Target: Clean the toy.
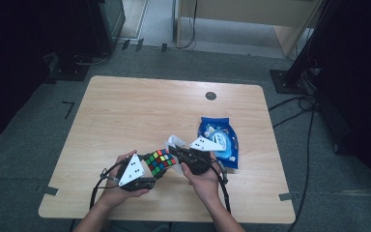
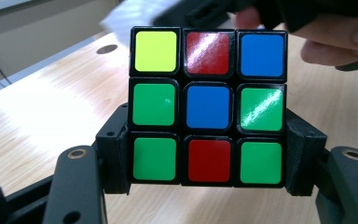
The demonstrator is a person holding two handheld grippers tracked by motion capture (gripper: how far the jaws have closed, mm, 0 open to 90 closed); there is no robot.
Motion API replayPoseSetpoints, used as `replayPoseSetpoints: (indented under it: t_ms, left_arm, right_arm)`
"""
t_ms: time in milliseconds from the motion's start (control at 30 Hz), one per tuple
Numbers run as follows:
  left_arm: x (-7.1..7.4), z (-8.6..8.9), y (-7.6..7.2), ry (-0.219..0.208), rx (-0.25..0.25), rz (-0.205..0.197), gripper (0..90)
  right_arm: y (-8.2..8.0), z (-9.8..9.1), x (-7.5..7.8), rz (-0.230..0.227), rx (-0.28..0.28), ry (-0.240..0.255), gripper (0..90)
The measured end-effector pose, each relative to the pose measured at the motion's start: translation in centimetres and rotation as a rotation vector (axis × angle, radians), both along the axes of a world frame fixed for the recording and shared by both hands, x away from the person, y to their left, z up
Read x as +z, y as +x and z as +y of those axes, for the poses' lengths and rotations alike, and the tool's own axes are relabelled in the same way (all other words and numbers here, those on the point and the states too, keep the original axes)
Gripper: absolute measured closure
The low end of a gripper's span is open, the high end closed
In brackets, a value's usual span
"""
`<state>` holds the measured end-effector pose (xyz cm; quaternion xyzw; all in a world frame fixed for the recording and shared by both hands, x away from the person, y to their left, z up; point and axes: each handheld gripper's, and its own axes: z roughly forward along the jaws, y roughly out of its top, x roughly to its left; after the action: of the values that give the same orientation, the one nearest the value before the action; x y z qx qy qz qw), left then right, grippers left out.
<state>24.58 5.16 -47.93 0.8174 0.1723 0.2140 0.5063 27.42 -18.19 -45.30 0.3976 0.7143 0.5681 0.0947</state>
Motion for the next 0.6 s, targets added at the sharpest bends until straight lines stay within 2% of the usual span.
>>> replayPoseSetpoints:
  t_ms: [133,233,333,433,567,600]
  left_arm:
    - [-0.3,-0.1,0.0,0.015,0.005,0.006,34.0]
    - [-0.2,0.1,0.2,0.009,0.021,0.006,34.0]
    - [-0.1,0.6,0.5,0.003,0.053,0.007,34.0]
    - [0.1,1.3,0.9,-0.011,0.074,0.011,34.1]
    - [0.6,2.0,1.1,-0.039,0.09,0.007,34.0]
    - [0.7,2.1,1.1,-0.051,0.088,0.01,34.0]
  right_arm:
    - [-0.2,0.4,0.2,0.039,0.049,0.064,87.0]
    - [-0.6,0.9,0.7,0.037,0.079,0.091,87.1]
    - [-1.2,1.3,1.4,0.044,0.135,0.124,87.0]
    - [-1.7,1.7,1.8,0.025,0.162,0.097,86.9]
    - [-1.5,1.3,1.4,0.034,0.138,0.09,86.8]
    - [-1.3,1.0,1.1,0.038,0.117,0.074,86.8]
